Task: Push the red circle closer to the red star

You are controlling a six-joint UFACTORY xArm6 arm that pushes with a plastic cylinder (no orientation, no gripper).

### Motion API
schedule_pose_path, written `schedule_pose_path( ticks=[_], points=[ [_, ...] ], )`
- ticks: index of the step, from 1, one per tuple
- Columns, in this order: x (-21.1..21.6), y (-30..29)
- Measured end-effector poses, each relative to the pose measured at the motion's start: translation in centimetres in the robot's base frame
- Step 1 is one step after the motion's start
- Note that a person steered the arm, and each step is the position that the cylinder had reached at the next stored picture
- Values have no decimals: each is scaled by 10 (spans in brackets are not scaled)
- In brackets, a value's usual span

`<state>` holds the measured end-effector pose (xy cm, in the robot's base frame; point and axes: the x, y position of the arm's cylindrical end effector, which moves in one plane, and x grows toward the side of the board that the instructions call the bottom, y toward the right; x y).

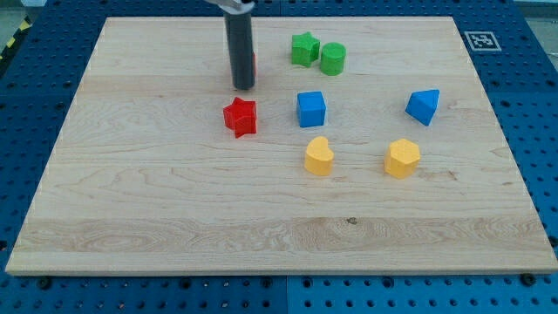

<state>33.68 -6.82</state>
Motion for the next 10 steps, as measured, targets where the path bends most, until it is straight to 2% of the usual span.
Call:
schedule_pose_path(
  ticks=[2, 3, 4, 6, 7, 10],
  points=[
    [-52, -54],
    [-94, -41],
    [-97, -21],
    [-97, -33],
    [-95, -20],
    [-57, 23]
  ],
)
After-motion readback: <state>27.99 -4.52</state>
